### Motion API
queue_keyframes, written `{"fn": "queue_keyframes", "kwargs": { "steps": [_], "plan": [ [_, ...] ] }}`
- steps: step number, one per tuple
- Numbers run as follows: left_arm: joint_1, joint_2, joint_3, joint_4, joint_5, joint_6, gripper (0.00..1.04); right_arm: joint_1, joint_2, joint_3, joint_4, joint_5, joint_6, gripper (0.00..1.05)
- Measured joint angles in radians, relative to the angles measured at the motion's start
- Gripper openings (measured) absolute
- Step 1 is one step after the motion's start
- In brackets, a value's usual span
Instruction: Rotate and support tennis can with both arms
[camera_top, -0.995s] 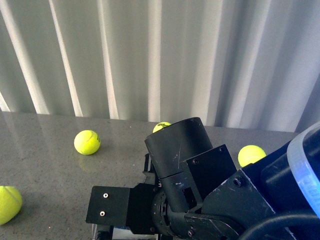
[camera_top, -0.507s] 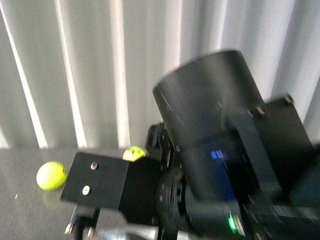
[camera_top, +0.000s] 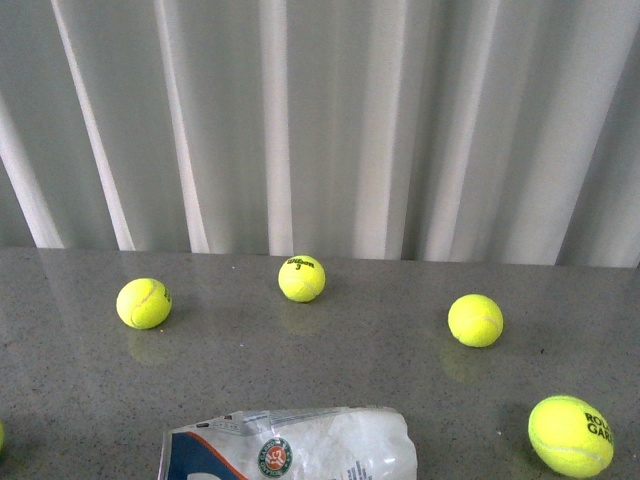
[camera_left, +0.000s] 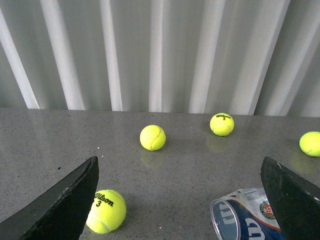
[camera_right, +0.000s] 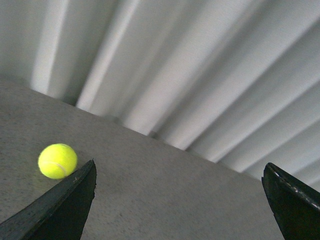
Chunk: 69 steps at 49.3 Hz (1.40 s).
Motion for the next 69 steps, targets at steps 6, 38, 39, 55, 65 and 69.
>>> {"fn": "queue_keyframes", "kwargs": {
  "steps": [6, 38, 39, 55, 65, 69],
  "plan": [
    [0.0, 0.0, 0.0, 0.0, -0.001, 0.0, 0.98, -0.094, -0.138, -0.078, -0.005, 0.05, 0.04, 0.98],
    [0.0, 0.0, 0.0, 0.0, 0.0, 0.0, 0.98, -0.2, -0.637, -0.508, -0.043, -0.369, 0.486, 0.03],
    [0.0, 0.0, 0.0, 0.0, 0.0, 0.0, 0.98, -0.2, -0.647, -0.508, -0.053, -0.369, 0.486, 0.03],
    [0.0, 0.0, 0.0, 0.0, 0.0, 0.0, 0.98, -0.2, -0.777, -0.508, -0.181, -0.369, 0.488, 0.03],
    [0.0, 0.0, 0.0, 0.0, 0.0, 0.0, 0.98, -0.2, -0.839, -0.508, -0.243, -0.367, 0.488, 0.03],
    [0.0, 0.0, 0.0, 0.0, 0.0, 0.0, 0.98, -0.2, -0.868, -0.508, -0.273, -0.368, 0.488, 0.03]
  ]
}}
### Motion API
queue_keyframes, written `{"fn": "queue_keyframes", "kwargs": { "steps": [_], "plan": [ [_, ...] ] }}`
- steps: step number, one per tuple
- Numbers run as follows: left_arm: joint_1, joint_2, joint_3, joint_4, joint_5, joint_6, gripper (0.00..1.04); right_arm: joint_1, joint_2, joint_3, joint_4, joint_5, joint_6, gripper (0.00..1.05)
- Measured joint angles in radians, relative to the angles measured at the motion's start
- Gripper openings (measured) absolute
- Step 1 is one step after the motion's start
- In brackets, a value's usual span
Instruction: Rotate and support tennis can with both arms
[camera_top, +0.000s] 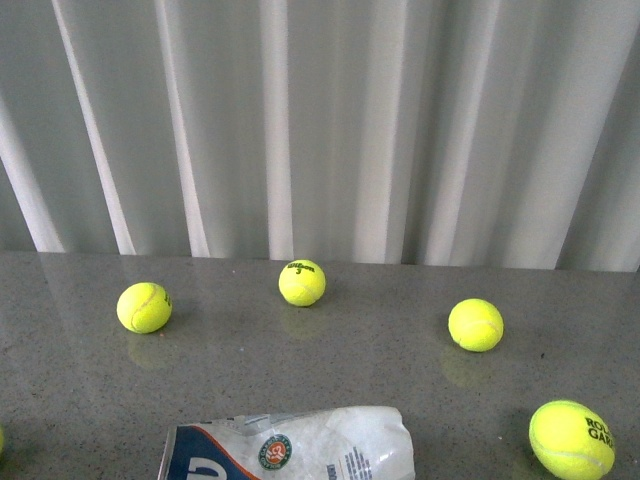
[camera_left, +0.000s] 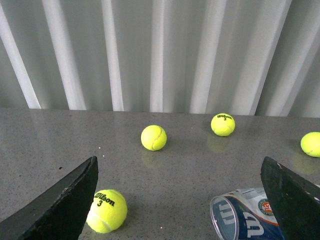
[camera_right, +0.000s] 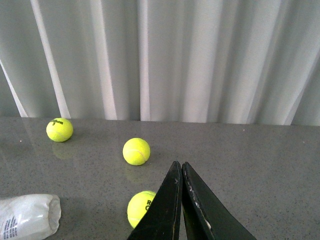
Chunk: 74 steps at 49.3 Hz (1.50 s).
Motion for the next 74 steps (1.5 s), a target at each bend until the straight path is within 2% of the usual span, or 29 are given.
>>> {"fn": "queue_keyframes", "kwargs": {
  "steps": [5, 9, 23, 46, 47, 48, 49, 51, 52, 55, 62, 70, 74],
  "plan": [
    [0.0, 0.0, 0.0, 0.0, 0.0, 0.0, 0.98, 0.0, -0.031, 0.0, -0.03, 0.0, 0.0, 0.03],
    [0.0, 0.0, 0.0, 0.0, 0.0, 0.0, 0.98, 0.0, -0.159, 0.0, -0.195, 0.0, 0.0, 0.03],
    [0.0, -0.001, 0.0, 0.0, 0.0, 0.0, 0.98, 0.0, -0.202, 0.0, -0.209, 0.0, 0.0, 0.04],
    [0.0, -0.001, 0.0, 0.0, 0.001, 0.0, 0.98, 0.0, -0.202, 0.0, -0.209, 0.0, 0.0, 0.77],
    [0.012, 0.013, 0.006, -0.022, 0.026, -0.008, 0.98, 0.0, -0.202, 0.0, -0.209, 0.0, 0.0, 0.81],
    [0.031, 0.035, 0.027, -0.078, 0.08, -0.019, 0.98, 0.0, -0.202, 0.0, -0.209, 0.0, 0.0, 0.85],
    [0.068, 0.09, 0.067, -0.175, 0.199, -0.042, 0.98, 0.0, -0.202, 0.0, -0.209, 0.002, 0.0, 0.88],
    [0.103, 0.211, 0.137, -0.278, 0.312, -0.063, 0.98, 0.0, -0.202, 0.0, -0.209, -0.003, 0.0, 0.98],
    [0.103, 0.28, 0.171, -0.278, 0.354, -0.079, 0.98, 0.0, -0.202, 0.0, -0.209, -0.003, 0.001, 1.0],
    [0.084, 0.416, 0.239, -0.195, 0.361, -0.094, 0.98, 0.0, -0.202, 0.0, -0.209, 0.0, 0.0, 0.97],
    [-0.027, 0.826, 0.426, 0.07, 0.367, -0.104, 0.98, 0.0, -0.203, 0.0, -0.209, -0.001, 0.001, 0.98],
    [-0.11, 1.29, 0.633, 0.043, 0.407, -0.112, 0.98, 0.0, -0.203, 0.0, -0.209, 0.0, 0.001, 0.98],
    [-0.153, 1.445, 0.696, 0.007, 0.466, -0.119, 0.98, 0.0, -0.203, 0.0, -0.209, -0.001, 0.001, 0.98]
  ]
}}
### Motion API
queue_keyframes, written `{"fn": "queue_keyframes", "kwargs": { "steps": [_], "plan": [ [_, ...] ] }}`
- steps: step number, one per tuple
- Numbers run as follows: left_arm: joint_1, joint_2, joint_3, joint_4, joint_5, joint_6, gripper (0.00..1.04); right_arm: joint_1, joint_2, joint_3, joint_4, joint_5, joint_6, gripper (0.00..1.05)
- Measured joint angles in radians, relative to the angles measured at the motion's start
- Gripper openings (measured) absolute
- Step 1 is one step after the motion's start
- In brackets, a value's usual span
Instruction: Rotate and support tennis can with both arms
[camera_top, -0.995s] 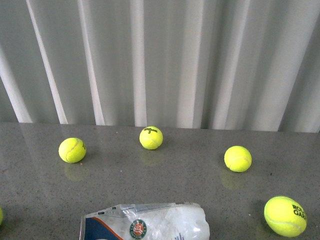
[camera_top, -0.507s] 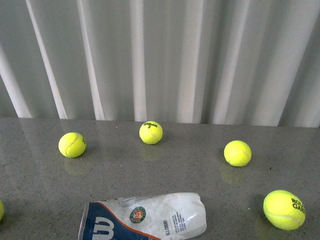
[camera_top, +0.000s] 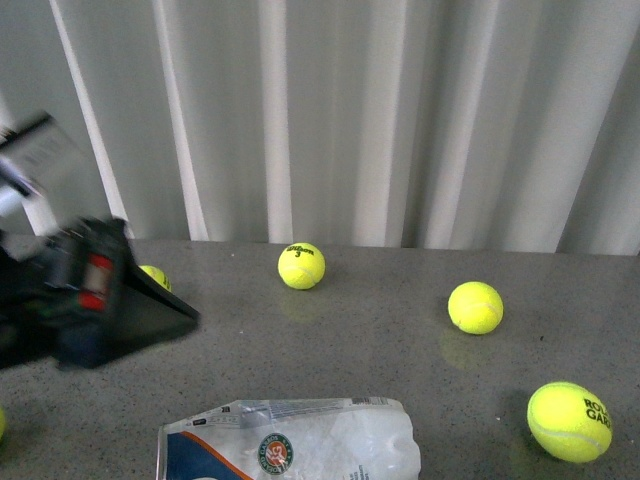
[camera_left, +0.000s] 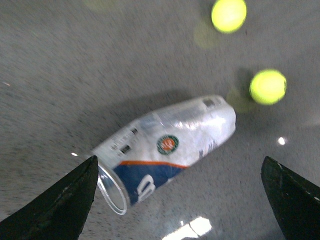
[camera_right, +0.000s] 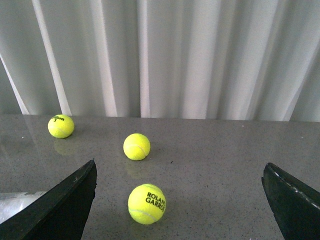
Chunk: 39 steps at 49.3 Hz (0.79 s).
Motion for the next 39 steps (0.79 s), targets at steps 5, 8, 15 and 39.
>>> {"fn": "queue_keyframes", "kwargs": {
  "steps": [5, 8, 15, 39],
  "plan": [
    [-0.049, 0.124, 0.049, -0.021, 0.047, -0.015, 0.98, 0.0, 0.0, 0.0, 0.0, 0.0, 0.0, 0.98],
    [-0.067, 0.172, 0.057, -0.01, 0.031, -0.02, 0.98, 0.0, 0.0, 0.0, 0.0, 0.0, 0.0, 0.98],
    [-0.078, 0.255, 0.05, 0.056, 0.0, -0.031, 0.98, 0.0, 0.0, 0.0, 0.0, 0.0, 0.0, 0.98],
    [-0.004, 0.344, 0.029, 0.14, -0.146, 0.051, 0.98, 0.0, 0.0, 0.0, 0.0, 0.0, 0.0, 0.98]
  ]
}}
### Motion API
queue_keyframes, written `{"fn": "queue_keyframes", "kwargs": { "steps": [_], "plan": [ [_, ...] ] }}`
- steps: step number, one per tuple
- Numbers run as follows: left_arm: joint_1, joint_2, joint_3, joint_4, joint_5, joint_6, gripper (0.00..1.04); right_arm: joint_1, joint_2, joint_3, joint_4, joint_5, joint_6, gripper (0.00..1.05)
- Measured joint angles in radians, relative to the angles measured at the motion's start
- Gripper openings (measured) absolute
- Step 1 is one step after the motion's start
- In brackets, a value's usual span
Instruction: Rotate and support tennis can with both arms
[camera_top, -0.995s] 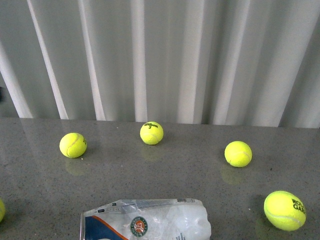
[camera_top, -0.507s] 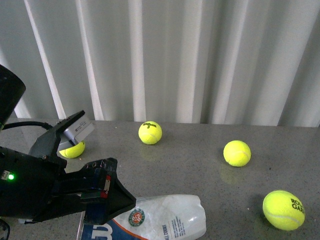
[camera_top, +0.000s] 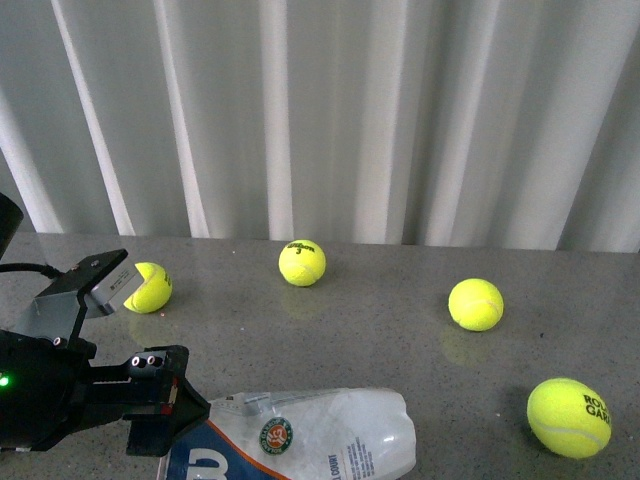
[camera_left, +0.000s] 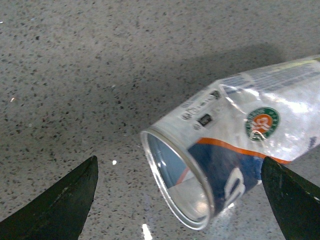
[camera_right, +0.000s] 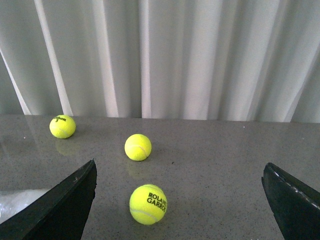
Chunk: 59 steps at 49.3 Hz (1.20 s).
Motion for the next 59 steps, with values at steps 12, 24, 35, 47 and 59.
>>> {"fn": "queue_keyframes", "kwargs": {
  "steps": [12, 24, 35, 47, 59],
  "plan": [
    [-0.019, 0.018, -0.006, -0.032, 0.042, -0.016, 0.98, 0.0, 0.0, 0.0, 0.0, 0.0, 0.0, 0.98],
    [-0.046, 0.012, -0.033, -0.029, 0.085, -0.115, 0.98, 0.0, 0.0, 0.0, 0.0, 0.0, 0.0, 0.98],
    [-0.095, 0.012, -0.068, 0.072, 0.073, -0.216, 0.98, 0.0, 0.0, 0.0, 0.0, 0.0, 0.0, 0.98],
    [-0.139, 0.039, -0.085, 0.204, 0.027, -0.283, 0.98, 0.0, 0.0, 0.0, 0.0, 0.0, 0.0, 0.98],
    [-0.156, 0.064, -0.092, 0.215, 0.003, -0.301, 0.68, 0.0, 0.0, 0.0, 0.0, 0.0, 0.0, 0.98]
  ]
}}
